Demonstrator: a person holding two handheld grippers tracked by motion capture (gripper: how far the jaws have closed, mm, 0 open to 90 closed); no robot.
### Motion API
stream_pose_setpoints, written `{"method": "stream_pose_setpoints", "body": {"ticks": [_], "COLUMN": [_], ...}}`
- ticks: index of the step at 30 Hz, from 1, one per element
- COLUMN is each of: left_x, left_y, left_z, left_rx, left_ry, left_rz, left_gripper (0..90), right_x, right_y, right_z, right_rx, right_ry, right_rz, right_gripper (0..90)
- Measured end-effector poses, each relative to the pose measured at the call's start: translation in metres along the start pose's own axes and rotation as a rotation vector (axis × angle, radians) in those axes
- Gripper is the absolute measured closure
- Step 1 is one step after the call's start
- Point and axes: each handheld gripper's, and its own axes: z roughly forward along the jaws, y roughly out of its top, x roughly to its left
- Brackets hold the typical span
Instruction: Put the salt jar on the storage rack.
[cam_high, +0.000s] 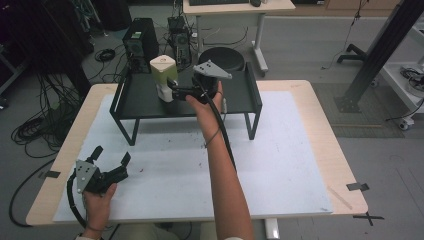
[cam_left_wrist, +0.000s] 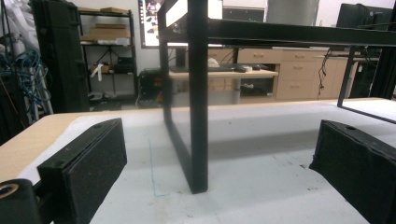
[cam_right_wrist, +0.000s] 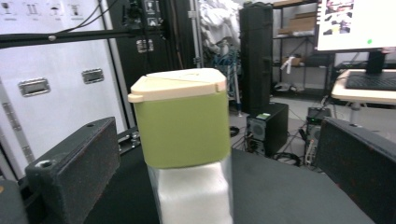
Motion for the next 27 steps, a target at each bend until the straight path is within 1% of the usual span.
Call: {"method": "stream_pose_setpoints", "body": {"ticks": [1, 5, 7, 8, 12, 13, 15, 20, 21, 22, 24, 25, 27], "left_x": [0.0, 0.0, 0.0, 0.0, 0.0, 0.0, 0.0, 0.0, 0.0, 0.0, 0.0, 0.0, 0.0], "left_y": [0.0, 0.0, 0.0, 0.0, 0.0, 0.0, 0.0, 0.0, 0.0, 0.0, 0.0, 0.0, 0.0], "left_z": [0.0, 0.0, 0.0, 0.0, 0.0, 0.0, 0.0, 0.0, 0.0, 0.0, 0.0, 0.0, 0.0], "left_rx": [0.0, 0.0, 0.001, 0.002, 0.003, 0.003, 0.004, 0.003, 0.003, 0.003, 0.0, 0.002, 0.002], "left_ry": [0.0, 0.0, 0.0, 0.0, 0.001, 0.001, 0.001, 0.001, 0.001, 0.001, 0.001, 0.001, 0.0], "left_rz": [0.0, -0.002, -0.001, -0.002, 0.0, 0.0, 0.001, 0.002, 0.002, 0.001, -0.001, 0.001, 0.001], "left_gripper": [3.1, 3.2, 3.2, 3.3, 3.7, 3.7, 3.8, 3.8, 3.8, 3.8, 3.7, 3.5, 3.3], "right_x": [0.0, -0.003, -0.003, -0.006, -0.01, -0.01, -0.013, -0.018, -0.018, -0.018, -0.019, -0.02, -0.021], "right_y": [0.0, -0.004, -0.005, -0.007, -0.01, -0.01, -0.012, -0.018, -0.018, -0.019, -0.022, -0.025, -0.026], "right_z": [0.0, -0.017, -0.02, -0.026, -0.04, -0.04, -0.051, -0.072, -0.072, -0.076, -0.085, -0.094, -0.097], "right_rx": [0.0, -0.014, -0.015, -0.023, -0.043, -0.043, -0.058, -0.075, -0.075, -0.081, -0.089, -0.094, -0.097], "right_ry": [0.0, -0.01, -0.018, -0.013, -0.029, -0.029, -0.032, -0.046, -0.046, -0.048, -0.055, -0.058, -0.06], "right_rz": [0.0, 0.005, 0.008, 0.004, 0.01, 0.01, 0.006, 0.008, 0.008, 0.006, 0.004, 0.003, 0.004], "right_gripper": [0.3, 0.3, 0.3, 0.3, 0.3, 0.3, 0.2, 0.2, 0.2, 0.2, 0.3, 0.2, 0.2]}}
